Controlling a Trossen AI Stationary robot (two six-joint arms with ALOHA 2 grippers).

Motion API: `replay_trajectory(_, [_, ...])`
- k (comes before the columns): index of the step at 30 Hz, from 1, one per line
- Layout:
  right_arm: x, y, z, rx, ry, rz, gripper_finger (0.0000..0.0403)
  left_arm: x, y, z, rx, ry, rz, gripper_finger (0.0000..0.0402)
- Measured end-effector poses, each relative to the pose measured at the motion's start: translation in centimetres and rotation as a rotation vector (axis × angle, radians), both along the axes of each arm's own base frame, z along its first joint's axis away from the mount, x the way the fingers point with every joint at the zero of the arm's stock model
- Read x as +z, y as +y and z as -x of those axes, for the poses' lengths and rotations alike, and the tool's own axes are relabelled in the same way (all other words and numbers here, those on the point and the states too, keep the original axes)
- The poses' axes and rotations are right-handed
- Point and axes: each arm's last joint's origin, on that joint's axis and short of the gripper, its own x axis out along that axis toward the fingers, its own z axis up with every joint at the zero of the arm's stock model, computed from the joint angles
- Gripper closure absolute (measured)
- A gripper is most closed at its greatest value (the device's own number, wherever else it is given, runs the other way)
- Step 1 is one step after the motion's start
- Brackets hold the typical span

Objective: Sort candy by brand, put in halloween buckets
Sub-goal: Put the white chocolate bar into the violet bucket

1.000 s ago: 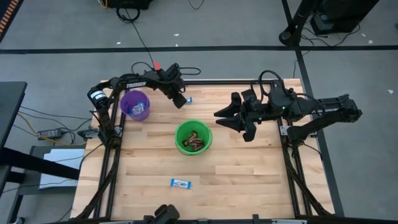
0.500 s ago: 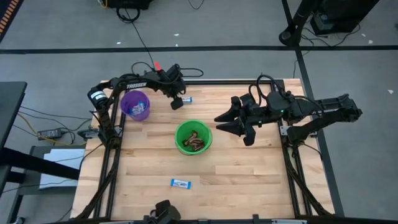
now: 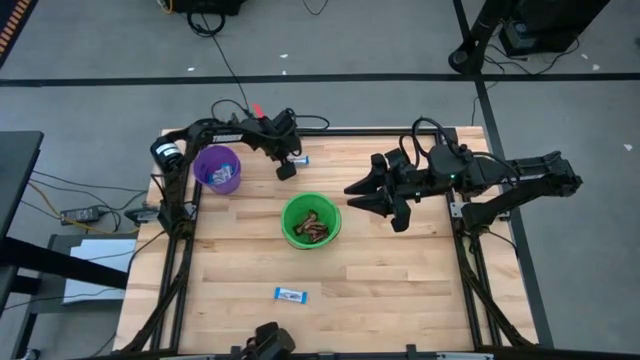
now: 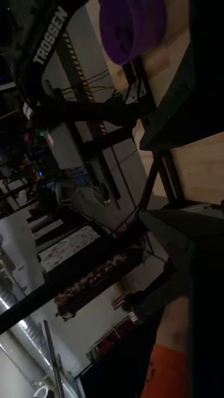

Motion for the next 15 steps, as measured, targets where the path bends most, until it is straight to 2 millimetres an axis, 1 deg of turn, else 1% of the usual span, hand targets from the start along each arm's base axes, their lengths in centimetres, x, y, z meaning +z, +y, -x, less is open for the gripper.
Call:
replay_trajectory(5, [0.0, 0.0, 0.0, 0.001, 0.002, -0.013, 0.0227, -1.2, 0.3, -0.4, 0.008, 0.007, -0.008, 0.0076])
replay_trajectory(8, [0.0, 0.0, 0.0, 0.000, 0.004, -0.023, 0.0227, -1.8, 0.5, -0.5, 0.016, 0.027, -0.010, 0.0088])
replay_trajectory(10, [0.0, 0.0, 0.0, 0.000, 0.005, -0.029, 0.0227, -2.1, 0.5, -0.5, 0.018, 0.036, -0.007, 0.0101])
replay_trajectory(15, [0.0, 0.0, 0.0, 0.000, 0.005, -0.031, 0.0227, -2.2, 0.6, -0.6, 0.019, 0.031, -0.012, 0.0145])
